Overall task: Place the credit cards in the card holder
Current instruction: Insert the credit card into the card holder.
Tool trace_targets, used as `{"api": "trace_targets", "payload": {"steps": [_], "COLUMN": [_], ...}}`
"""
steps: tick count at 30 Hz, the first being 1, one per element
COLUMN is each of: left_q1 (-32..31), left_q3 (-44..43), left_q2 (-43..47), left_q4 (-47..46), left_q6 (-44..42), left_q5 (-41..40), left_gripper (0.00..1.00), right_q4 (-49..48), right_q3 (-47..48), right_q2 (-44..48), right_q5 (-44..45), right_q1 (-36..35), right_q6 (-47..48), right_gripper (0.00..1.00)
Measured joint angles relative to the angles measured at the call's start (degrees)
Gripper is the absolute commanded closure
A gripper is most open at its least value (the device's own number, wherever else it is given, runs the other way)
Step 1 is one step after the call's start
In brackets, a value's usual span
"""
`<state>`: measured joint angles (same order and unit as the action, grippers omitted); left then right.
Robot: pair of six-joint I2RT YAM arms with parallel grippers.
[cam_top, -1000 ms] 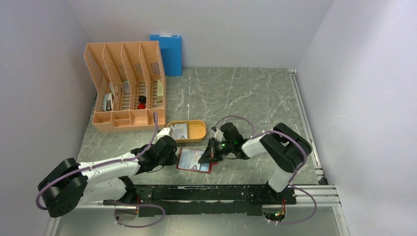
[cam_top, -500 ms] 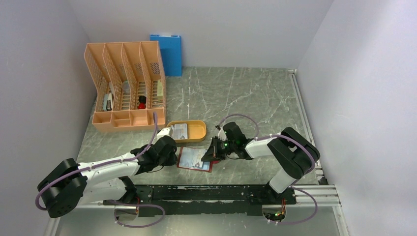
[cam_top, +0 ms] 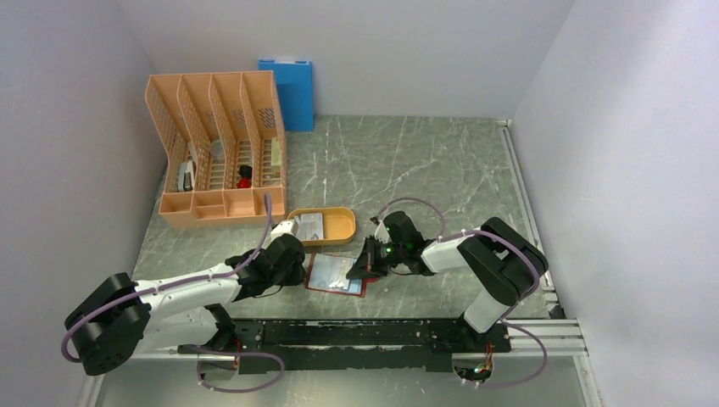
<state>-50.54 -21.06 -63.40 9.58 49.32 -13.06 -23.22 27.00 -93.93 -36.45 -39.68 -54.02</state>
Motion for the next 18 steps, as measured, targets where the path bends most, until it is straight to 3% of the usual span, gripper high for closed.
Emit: {"api": "trace_targets", "payload": {"steps": [18], "left_q1": [0.0], "left_q3": [0.0], "left_q2": [-0.1], "left_q4": [-0.2], "left_q6": [0.0], "left_q5": [0.1], "left_gripper": [0.94], "right_q4": [-3.5], "right_q3": [0.3], "right_q2": [-2.3], "right_q5": [-0.1], "right_q1": [-2.1], "right_q6": [-2.1], "right_gripper": [1.00]}}
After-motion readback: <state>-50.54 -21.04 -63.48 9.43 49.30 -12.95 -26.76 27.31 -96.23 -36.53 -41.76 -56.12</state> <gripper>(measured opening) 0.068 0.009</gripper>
